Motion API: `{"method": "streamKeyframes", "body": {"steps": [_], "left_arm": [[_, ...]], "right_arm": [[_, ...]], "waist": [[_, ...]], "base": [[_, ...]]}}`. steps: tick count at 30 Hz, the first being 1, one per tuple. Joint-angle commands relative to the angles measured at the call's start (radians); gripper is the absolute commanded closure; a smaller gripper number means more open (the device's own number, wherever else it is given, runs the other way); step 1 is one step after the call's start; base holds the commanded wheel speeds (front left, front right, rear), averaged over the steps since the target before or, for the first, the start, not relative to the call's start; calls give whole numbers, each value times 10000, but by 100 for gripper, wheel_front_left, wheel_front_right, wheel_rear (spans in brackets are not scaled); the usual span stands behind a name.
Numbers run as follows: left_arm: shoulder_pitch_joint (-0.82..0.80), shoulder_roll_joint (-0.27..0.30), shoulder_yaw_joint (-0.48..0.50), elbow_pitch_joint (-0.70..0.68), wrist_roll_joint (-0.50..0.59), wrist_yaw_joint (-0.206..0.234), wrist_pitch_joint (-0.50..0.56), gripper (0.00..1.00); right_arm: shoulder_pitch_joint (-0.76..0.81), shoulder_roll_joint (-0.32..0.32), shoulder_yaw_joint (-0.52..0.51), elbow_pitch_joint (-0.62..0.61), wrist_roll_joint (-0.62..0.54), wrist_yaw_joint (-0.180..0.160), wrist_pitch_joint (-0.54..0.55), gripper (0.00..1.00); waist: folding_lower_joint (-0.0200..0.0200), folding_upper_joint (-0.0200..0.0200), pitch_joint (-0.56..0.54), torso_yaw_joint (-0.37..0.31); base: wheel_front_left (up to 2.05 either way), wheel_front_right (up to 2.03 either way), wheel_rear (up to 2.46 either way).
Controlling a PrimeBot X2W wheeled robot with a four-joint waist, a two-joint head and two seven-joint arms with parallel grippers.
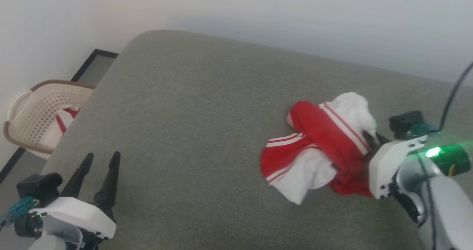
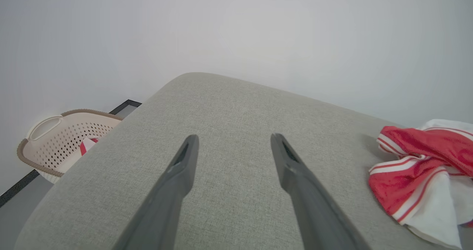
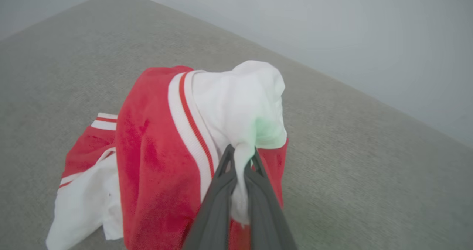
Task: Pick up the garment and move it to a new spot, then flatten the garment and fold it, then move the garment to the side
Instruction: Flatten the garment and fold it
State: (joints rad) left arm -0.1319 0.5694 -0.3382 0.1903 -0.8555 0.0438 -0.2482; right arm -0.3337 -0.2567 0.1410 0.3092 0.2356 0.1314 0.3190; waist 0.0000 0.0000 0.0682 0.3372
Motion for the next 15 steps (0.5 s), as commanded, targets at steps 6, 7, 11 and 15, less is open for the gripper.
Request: {"method": "streamKeyframes", "body": {"steps": [6,7,11,15], "left_arm": [[181,162,136,-104,-53,57,-55,0],[198,182,135,-116,-60,55,-53,0],[172,187,109,-146,-47,55,-43,0],[37,134,55,-112,-35,-5,-34,0]], "right_arm": [[396,-395,-846,-982,87,-14,481,100],[464,-443,-1041,-1091,111,-14,547,100],[865,-560,-1697,-1290,228,-14,853,100],[1269,-557,-2080,-908,191,-14,1028,100]], "waist": [[0,0,-95,-452],[0,0,-103,-512],[0,0,-114,-718],[0,0,-81,-852]], "base": [[0,0,0],[0,0,0],[0,0,0],[0,0,0]]}}
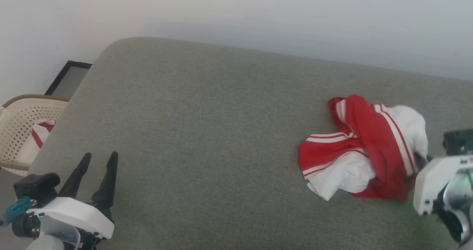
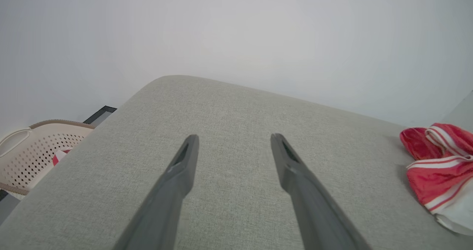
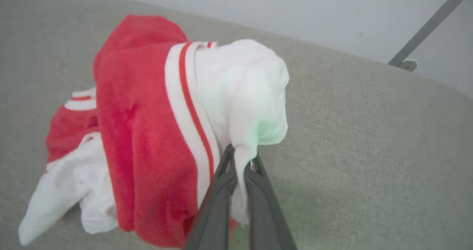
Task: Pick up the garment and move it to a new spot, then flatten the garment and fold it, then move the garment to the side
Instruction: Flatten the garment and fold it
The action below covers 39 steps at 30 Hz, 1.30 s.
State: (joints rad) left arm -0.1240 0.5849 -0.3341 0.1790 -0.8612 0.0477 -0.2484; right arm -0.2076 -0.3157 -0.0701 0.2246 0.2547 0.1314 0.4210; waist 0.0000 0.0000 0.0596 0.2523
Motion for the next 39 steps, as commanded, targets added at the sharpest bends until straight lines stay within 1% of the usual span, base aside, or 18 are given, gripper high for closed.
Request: {"method": "streamKeyframes", "body": {"steps": [1,2,3,4,5,6,7,10,13,16,20,23,27,33,34,39], "left_arm": [[-71,-37,-4,18,24,-58,-31,0],[-85,-46,-15,39,24,-69,-31,0],[-109,-60,-25,50,15,-75,-33,0],[-132,-67,-33,68,10,-92,-35,0],[-145,-64,-44,91,14,-101,-37,0],[-158,-62,-48,108,14,-107,-39,0],[-168,-60,-52,126,8,-118,-41,0],[-161,-33,-52,165,-4,-151,-47,0],[-99,17,-63,154,-13,-172,-51,0],[-77,47,-68,112,-25,-158,-45,0],[-138,34,-106,53,-29,-175,-24,0],[-261,-28,-183,32,15,-211,4,0],[-390,-110,-295,59,85,-248,27,0],[-696,-224,-405,122,149,-317,37,0],[-696,-224,-405,122,149,-317,37,0],[-961,-376,-453,248,220,-364,-3,0]], "right_arm": [[112,4,15,79,-73,-14,-6,100],[167,65,39,237,-66,-14,-67,100],[194,177,23,390,26,-14,-142,97],[215,168,35,550,-28,-14,-230,75],[243,150,135,686,-90,-14,-303,55],[236,192,168,862,-93,-14,-383,18],[205,209,218,980,-106,-14,-413,0],[99,148,419,1176,25,-14,-402,0],[-38,-43,547,1064,470,-14,-75,0],[-178,-218,380,785,762,-14,170,0],[-494,-357,27,770,826,-14,390,0],[-838,-495,-270,1073,703,-14,588,0],[-1272,-452,-549,1826,514,-14,935,0],[-1870,-529,-742,2999,178,-14,1455,0],[-1870,-529,-742,2999,178,-14,1455,0],[-2355,-463,-822,3827,29,-14,1663,0]], "waist": [[0,0,11,-19],[0,0,12,-47],[0,0,15,-72],[0,0,18,-90],[0,0,18,-108],[0,0,14,-127],[0,0,7,-143],[0,0,-33,-185],[0,0,-83,-209],[0,0,-66,-211],[0,0,32,-163],[0,0,146,-87],[0,0,331,39],[0,0,740,243],[0,0,740,243],[0,0,1039,330]], "base": [[0,0,0],[0,0,0],[0,0,0],[0,0,0],[0,0,0],[0,0,0],[0,0,0],[0,0,0],[0,0,0],[0,0,0],[0,0,0],[0,0,0],[0,0,0],[0,0,0],[0,0,0],[0,0,0]]}}
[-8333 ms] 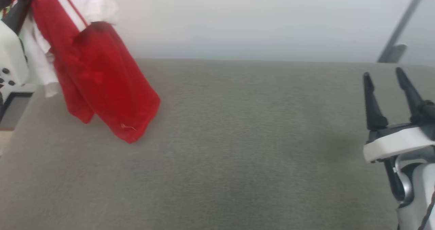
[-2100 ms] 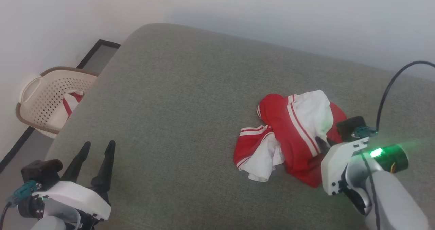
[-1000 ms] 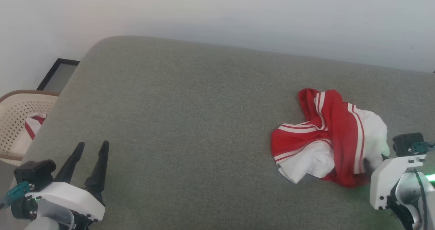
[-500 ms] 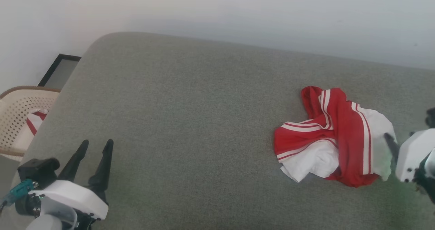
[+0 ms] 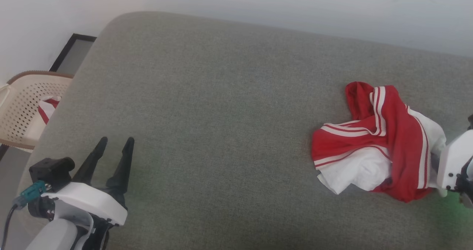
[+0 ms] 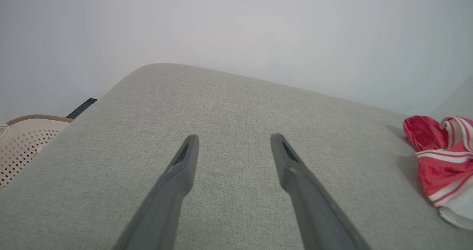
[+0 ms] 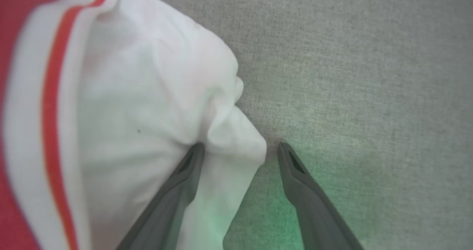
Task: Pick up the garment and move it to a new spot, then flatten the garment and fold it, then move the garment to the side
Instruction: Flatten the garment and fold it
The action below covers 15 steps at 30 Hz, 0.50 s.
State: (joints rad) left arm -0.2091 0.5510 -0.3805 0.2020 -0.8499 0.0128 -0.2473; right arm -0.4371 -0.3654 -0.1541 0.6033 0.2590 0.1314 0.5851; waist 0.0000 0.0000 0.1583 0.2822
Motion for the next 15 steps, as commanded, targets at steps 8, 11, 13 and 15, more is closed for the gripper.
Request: {"method": "streamKeyframes", "body": {"steps": [8,11,13,15], "left_arm": [[-311,-139,5,228,176,-92,-73,0],[-329,-119,40,269,178,-89,-82,0],[-339,-99,56,272,190,-103,-89,0],[-354,-84,71,276,199,-99,-96,0]], "right_arm": [[-670,-108,61,415,-210,-17,-349,100],[-794,-252,-35,187,-44,-15,-374,100],[-756,-494,-187,8,-40,-15,-359,100],[-681,-655,-423,-177,28,-15,-277,100]], "waist": [[0,0,222,-41],[0,0,206,-142],[0,0,211,-209],[0,0,218,-268]], "base": [[0,0,0],[0,0,0],[0,0,0],[0,0,0]]}}
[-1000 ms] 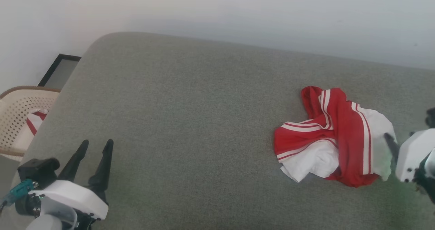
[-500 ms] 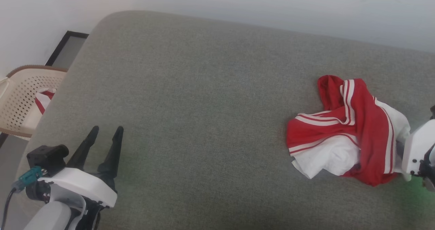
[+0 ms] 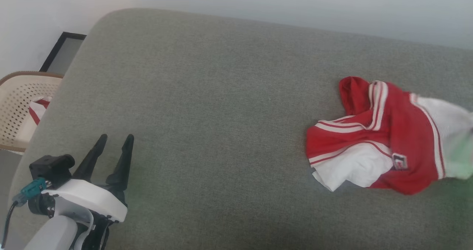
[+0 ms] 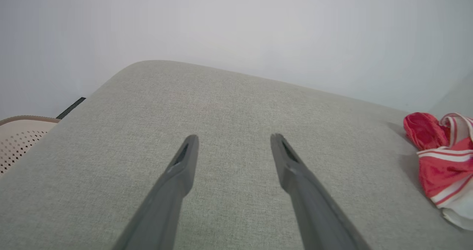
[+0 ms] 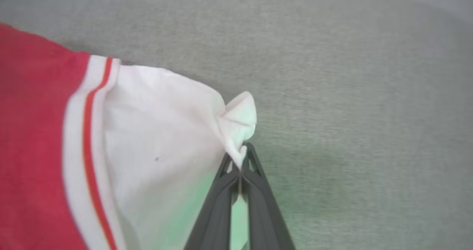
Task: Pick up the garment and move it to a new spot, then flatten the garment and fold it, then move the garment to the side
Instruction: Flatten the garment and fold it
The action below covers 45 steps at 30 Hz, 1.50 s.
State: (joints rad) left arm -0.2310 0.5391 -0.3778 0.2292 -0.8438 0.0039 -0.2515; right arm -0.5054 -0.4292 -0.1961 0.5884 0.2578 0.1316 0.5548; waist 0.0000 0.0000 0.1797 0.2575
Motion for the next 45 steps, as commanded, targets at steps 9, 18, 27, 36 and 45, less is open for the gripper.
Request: {"method": "streamKeyframes", "body": {"steps": [9,18,27,36,45], "left_arm": [[-239,39,-37,-18,194,-35,-37,0],[-448,54,-165,49,224,-99,84,0],[-734,359,-270,-224,194,-170,560,0],[-1172,748,-545,-1052,-68,-158,1975,0],[-1866,903,-1051,-1675,-672,-57,4198,0]], "right_arm": [[781,-612,-1426,-92,-555,-17,363,100],[971,200,-1868,1276,-1013,-8,163,100],[328,397,-1462,1396,-987,-8,-484,0],[581,837,-991,7,-776,-16,-1587,0],[1316,1865,-374,-2067,-1005,-16,-3828,0]], "waist": [[0,0,91,-169],[0,0,189,-247],[0,0,-67,-704],[0,0,-651,-1556],[0,0,-1164,-2565]], "base": [[0,0,0],[0,0,0],[0,0,0],[0,0,0],[0,0,0]]}}
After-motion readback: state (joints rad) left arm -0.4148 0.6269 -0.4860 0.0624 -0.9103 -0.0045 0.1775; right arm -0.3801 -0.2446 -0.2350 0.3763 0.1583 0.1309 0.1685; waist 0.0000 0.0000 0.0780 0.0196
